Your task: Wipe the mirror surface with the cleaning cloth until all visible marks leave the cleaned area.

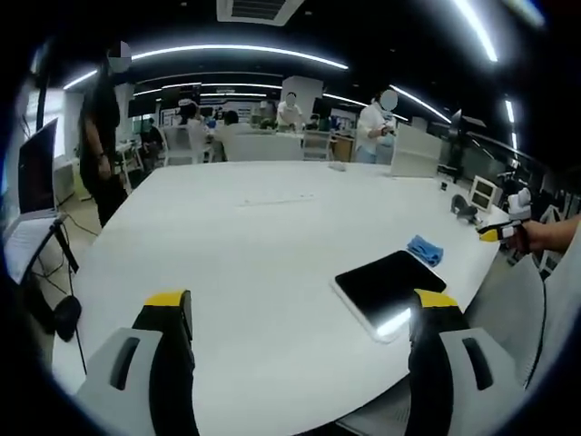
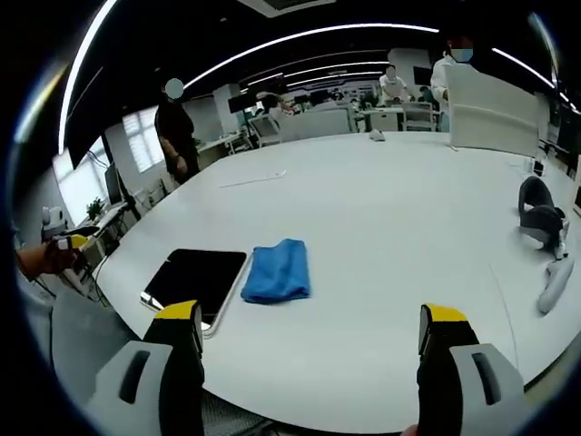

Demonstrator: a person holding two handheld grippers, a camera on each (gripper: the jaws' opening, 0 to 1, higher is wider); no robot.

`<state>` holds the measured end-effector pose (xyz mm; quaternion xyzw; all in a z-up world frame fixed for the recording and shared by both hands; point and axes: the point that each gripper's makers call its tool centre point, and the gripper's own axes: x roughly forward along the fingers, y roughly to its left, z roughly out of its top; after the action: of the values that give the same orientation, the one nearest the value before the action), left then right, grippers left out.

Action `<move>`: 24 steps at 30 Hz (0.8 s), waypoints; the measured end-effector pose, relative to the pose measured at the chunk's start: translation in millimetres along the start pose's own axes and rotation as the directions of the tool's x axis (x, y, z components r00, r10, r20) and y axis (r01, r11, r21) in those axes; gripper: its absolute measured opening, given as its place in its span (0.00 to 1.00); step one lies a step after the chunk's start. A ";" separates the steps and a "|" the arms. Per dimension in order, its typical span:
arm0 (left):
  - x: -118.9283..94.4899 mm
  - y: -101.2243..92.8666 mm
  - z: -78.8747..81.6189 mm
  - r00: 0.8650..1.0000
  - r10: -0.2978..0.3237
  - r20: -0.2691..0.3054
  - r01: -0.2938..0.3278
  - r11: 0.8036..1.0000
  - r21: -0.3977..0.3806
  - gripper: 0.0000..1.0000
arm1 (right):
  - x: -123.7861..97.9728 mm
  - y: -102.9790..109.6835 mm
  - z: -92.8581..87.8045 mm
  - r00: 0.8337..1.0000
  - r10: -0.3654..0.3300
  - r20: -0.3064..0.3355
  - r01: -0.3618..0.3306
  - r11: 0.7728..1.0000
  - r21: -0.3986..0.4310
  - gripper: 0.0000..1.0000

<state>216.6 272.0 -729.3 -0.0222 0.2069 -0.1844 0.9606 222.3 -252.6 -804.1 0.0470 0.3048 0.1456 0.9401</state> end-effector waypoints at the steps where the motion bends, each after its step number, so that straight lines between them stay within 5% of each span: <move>1: 0.0 0.5 0.2 1.000 0.001 0.003 -0.001 1.000 -0.004 0.99 | 0.3 0.5 0.1 1.000 0.002 -0.001 -0.002 1.000 -0.001 0.98; 12: -2.3 9.3 2.5 1.000 0.002 0.002 -0.002 1.000 0.025 0.99 | -1.0 -2.6 4.1 1.000 -0.008 0.010 0.008 1.000 -0.004 0.98; 14: -1.1 12.5 4.9 1.000 0.004 -0.002 -0.004 1.000 0.026 0.99 | -0.3 4.8 6.0 0.998 0.057 0.026 -0.057 0.998 0.013 0.98; 24: 0.8 3.6 2.3 0.999 -0.036 -0.033 0.037 0.998 0.058 0.99 | -4.7 -5.2 -2.9 1.000 0.006 0.007 -0.006 1.000 0.030 0.98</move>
<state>219.5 275.0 -727.9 0.0051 0.2162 -0.2082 0.9539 218.2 -259.0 -804.7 0.0626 0.3034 0.1438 0.9399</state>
